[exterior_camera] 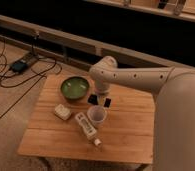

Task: Place the eraser in the ceramic cup

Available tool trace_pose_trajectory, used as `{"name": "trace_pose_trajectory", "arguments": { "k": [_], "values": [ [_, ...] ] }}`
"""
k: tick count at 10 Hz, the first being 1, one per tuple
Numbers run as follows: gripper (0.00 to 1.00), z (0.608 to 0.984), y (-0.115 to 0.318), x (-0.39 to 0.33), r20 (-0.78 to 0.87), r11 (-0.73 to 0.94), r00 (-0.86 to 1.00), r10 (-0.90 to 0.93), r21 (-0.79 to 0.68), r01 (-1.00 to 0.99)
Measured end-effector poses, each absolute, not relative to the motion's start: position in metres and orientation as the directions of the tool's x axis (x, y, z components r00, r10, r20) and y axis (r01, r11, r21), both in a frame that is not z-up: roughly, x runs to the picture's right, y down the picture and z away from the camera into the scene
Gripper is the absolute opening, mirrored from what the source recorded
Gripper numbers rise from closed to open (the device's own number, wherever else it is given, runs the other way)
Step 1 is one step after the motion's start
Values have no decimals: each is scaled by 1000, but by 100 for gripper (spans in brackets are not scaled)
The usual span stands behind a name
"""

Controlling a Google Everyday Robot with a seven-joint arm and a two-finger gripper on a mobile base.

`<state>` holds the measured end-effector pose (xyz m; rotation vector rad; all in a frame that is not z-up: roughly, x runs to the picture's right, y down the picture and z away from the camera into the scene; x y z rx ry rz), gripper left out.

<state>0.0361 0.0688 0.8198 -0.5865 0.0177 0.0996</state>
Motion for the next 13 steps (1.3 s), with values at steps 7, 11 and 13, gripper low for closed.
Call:
{"name": "trace_pose_trajectory", "arguments": {
  "k": [7,11,13],
  "values": [
    [0,788,19,16,-123,850,990,70,-512,-124],
    [0,763,14,22,-260,861,966,11,-489,-141],
    [0,749,27,48,-331,857,943,-10,-489,-163]
  ]
}}
